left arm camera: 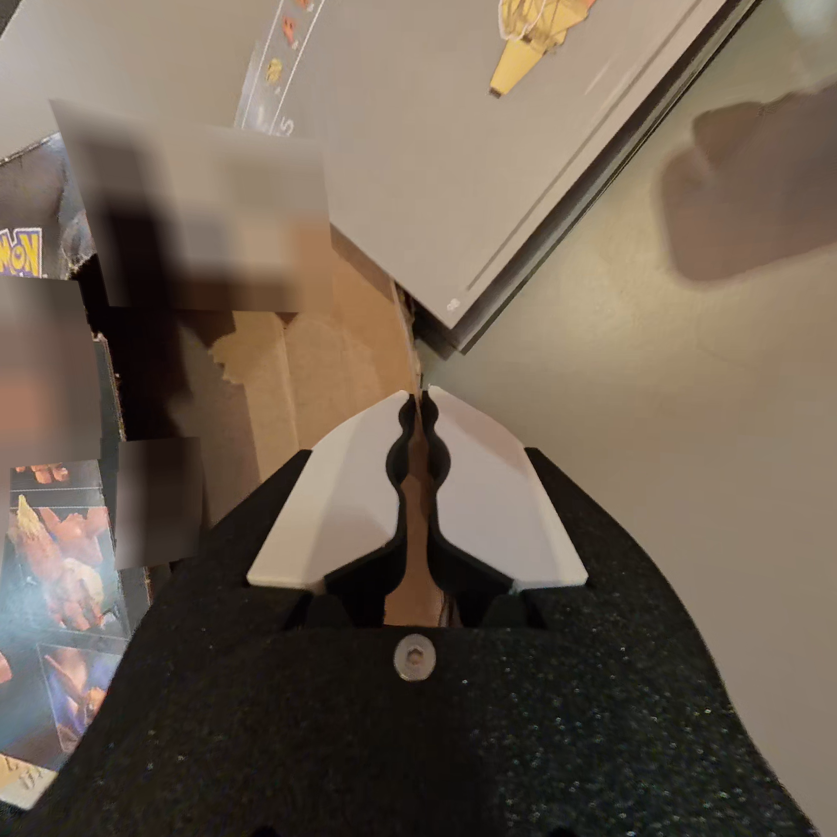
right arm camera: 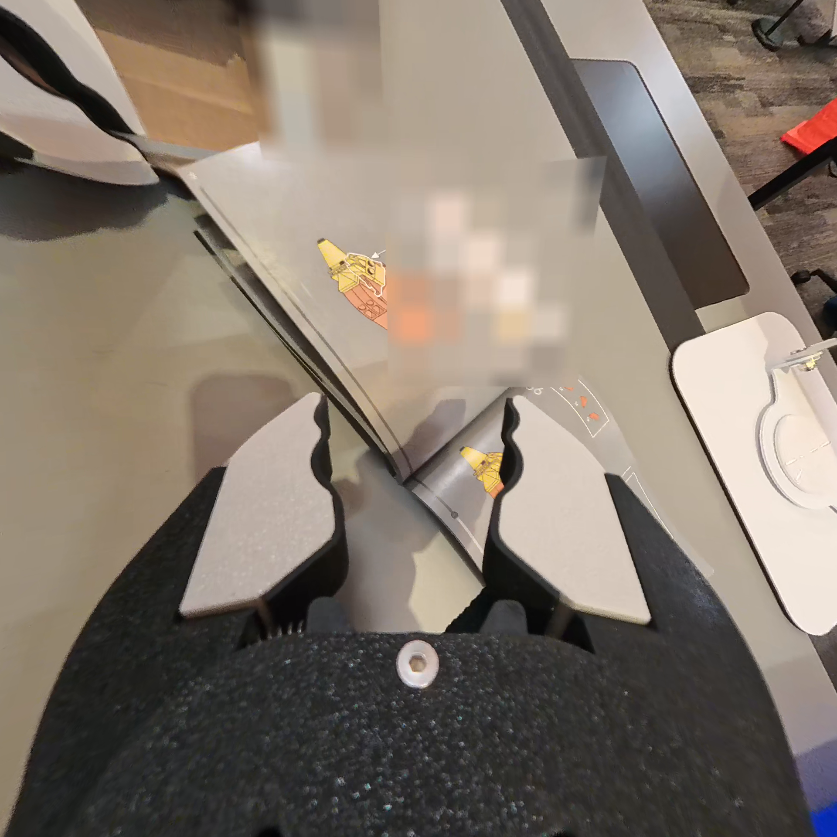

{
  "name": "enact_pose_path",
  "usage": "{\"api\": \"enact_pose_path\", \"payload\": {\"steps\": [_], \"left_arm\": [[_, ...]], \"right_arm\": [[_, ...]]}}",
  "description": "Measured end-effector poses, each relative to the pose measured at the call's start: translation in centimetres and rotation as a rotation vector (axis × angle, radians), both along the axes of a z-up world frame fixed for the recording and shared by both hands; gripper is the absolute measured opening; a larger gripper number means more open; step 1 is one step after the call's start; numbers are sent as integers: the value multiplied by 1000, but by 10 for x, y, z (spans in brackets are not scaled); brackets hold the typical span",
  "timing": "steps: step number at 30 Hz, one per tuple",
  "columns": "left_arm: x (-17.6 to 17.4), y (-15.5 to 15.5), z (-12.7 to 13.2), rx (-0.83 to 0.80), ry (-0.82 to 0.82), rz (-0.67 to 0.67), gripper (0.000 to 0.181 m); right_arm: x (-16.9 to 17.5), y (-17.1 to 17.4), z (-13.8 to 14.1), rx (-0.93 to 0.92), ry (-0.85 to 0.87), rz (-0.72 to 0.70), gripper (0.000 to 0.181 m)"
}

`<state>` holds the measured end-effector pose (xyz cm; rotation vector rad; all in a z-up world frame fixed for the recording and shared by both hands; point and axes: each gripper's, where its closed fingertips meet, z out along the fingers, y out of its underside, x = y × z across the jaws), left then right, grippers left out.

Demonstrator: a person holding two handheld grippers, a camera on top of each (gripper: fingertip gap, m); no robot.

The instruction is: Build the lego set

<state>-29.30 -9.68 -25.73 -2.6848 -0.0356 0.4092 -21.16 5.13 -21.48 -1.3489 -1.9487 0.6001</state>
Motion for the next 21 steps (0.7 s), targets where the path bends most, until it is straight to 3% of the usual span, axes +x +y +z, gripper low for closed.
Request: {"api": "enact_pose_path", "payload": {"steps": [13,21], "left_arm": [[-25,-34,21,36,41,109,2],[-12,-33,16,36,11,69,2]], "right_arm": [[3,7,2,-1,-6,-13,73],[3,26,0,41,-38,-75,71]]}}
